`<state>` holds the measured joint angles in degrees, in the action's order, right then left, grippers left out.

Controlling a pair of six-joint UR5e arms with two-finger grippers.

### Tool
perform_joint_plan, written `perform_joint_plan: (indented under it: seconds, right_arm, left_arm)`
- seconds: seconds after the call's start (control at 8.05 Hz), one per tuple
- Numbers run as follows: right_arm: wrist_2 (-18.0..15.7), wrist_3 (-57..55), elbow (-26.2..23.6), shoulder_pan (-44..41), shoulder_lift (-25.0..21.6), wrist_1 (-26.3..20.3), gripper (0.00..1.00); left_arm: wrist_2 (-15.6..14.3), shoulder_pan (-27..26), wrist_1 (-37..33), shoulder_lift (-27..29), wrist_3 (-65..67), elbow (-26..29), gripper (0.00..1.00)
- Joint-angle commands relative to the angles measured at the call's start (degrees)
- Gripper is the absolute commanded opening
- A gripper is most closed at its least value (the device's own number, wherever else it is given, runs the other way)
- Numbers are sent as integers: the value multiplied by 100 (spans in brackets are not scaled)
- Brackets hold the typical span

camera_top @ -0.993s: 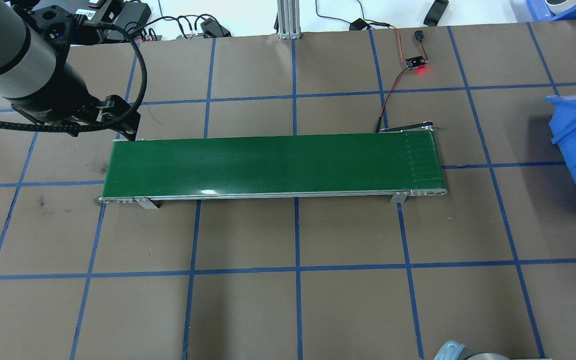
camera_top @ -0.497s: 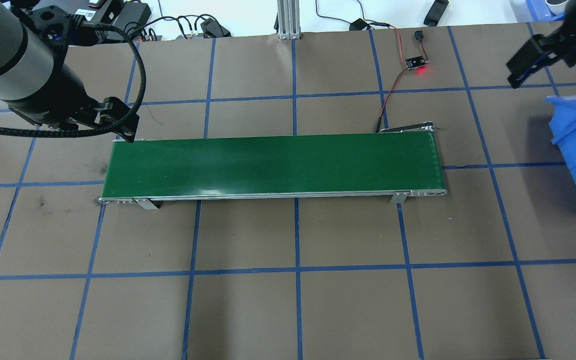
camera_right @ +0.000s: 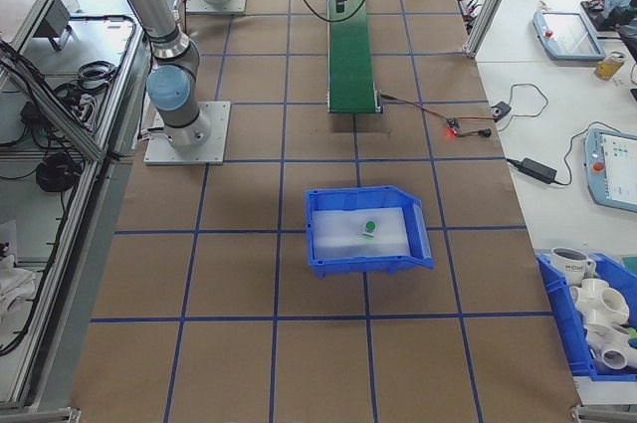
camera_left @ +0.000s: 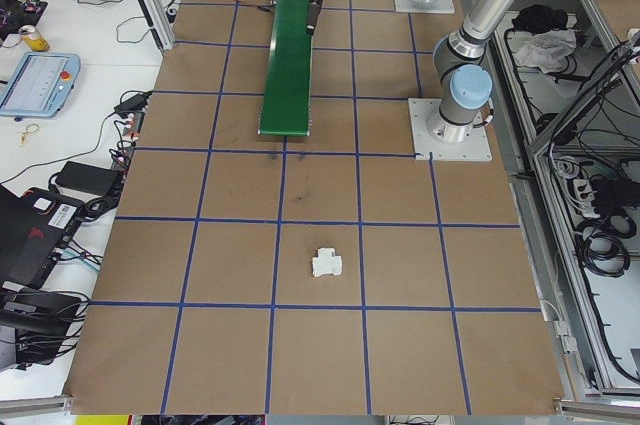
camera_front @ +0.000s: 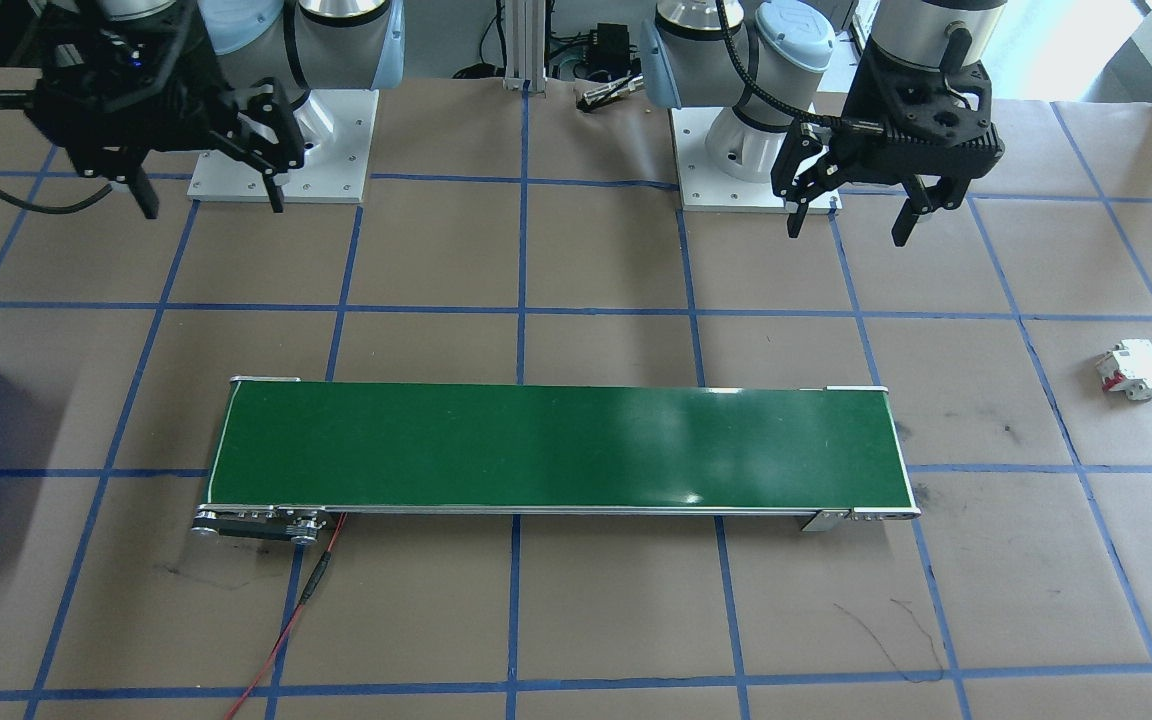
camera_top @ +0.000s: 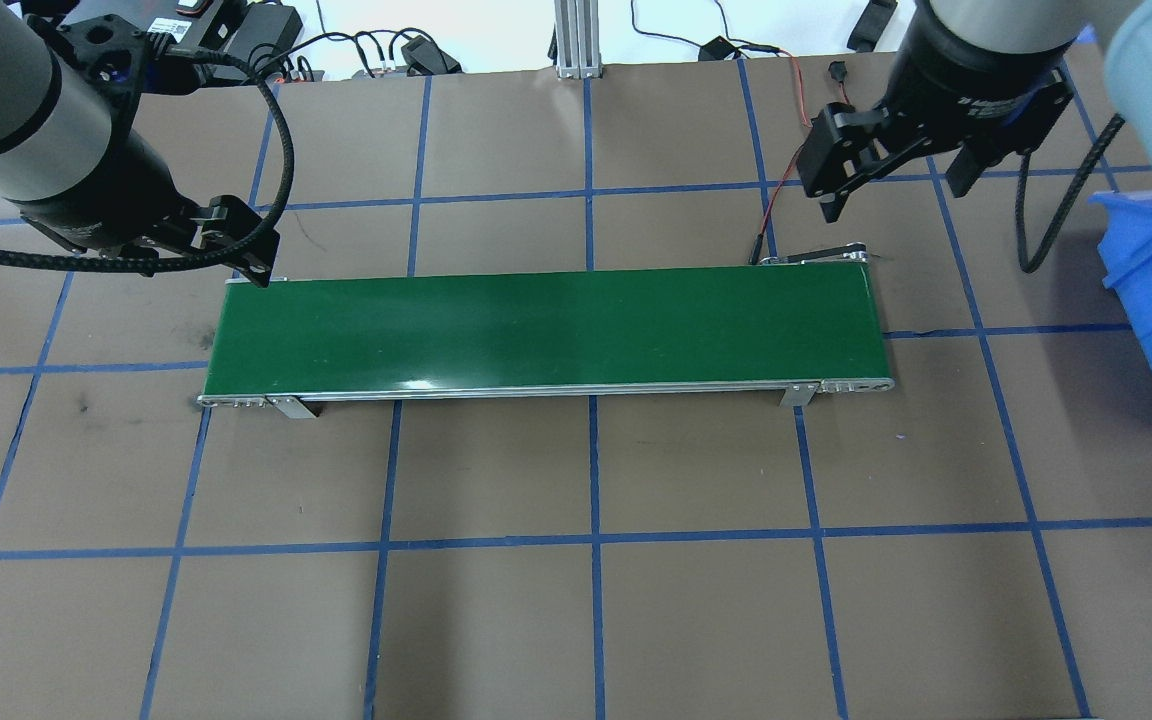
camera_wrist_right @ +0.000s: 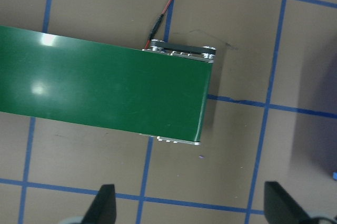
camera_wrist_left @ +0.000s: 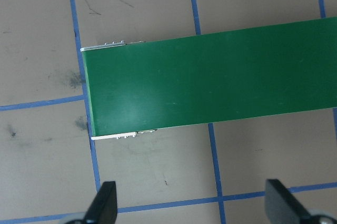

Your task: Move button from left to right

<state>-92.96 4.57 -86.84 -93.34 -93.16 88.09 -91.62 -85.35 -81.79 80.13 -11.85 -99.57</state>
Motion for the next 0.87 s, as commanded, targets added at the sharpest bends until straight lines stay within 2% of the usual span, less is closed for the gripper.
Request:
perform_joint_plan:
  seconds: [0.0, 0.75]
  right_arm:
    - [6, -739, 10, -457, 8, -161, 100]
    - [-65, -599, 10, -457, 43, -3, 100]
  left_arm:
    - [-5, 1, -4, -24, -2, 8, 100]
    - [-5, 1, 14, 20, -11, 17, 100]
